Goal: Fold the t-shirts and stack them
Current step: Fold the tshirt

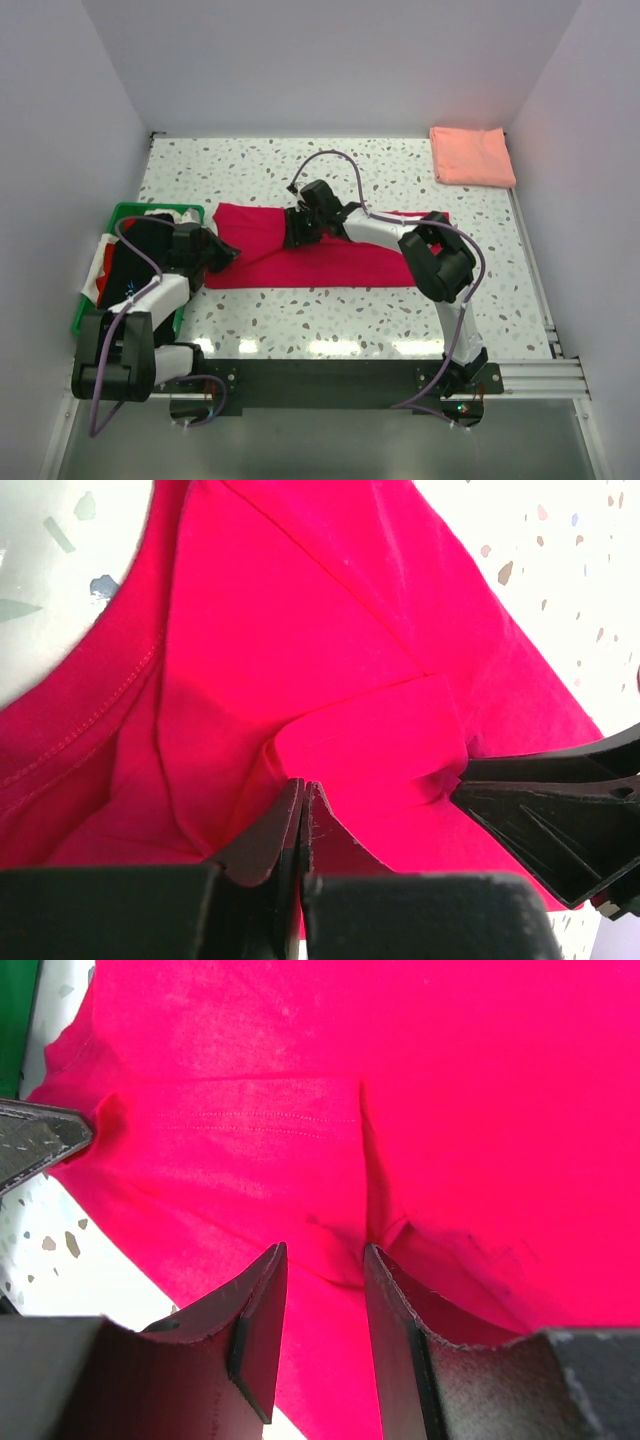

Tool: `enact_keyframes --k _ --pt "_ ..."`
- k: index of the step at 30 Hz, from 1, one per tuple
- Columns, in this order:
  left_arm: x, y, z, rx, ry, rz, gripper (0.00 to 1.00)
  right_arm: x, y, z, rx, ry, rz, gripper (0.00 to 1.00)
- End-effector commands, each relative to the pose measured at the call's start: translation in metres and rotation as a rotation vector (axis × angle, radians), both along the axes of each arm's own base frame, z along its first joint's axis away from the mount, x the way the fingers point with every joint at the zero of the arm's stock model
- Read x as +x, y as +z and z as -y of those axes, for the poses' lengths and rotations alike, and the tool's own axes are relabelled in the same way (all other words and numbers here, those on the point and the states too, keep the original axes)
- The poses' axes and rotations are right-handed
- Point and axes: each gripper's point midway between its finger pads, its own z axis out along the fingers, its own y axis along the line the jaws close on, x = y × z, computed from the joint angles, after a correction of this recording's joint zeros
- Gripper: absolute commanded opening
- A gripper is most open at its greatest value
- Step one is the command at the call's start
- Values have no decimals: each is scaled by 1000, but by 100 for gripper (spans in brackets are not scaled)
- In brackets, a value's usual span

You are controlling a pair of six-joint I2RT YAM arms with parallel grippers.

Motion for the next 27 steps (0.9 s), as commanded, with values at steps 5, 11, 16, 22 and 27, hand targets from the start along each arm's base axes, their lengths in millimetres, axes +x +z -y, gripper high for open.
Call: enact_keyframes --k 5,11,16,22,27 --pt "-10 4 -4 46 -12 12 0 7 50 -9 88 11 108 40" --pt "-24 -2 -6 54 -9 -7 0 9 55 -9 93 6 120 40" --pt "-35 -10 -7 53 -2 -27 0 14 63 -10 97 -6 141 40" --pt "-45 -18 -10 56 18 -53 0 21 68 -10 94 -26 163 44" --pt "-53 -24 -14 67 43 -91 0 24 74 -7 95 -49 186 50"
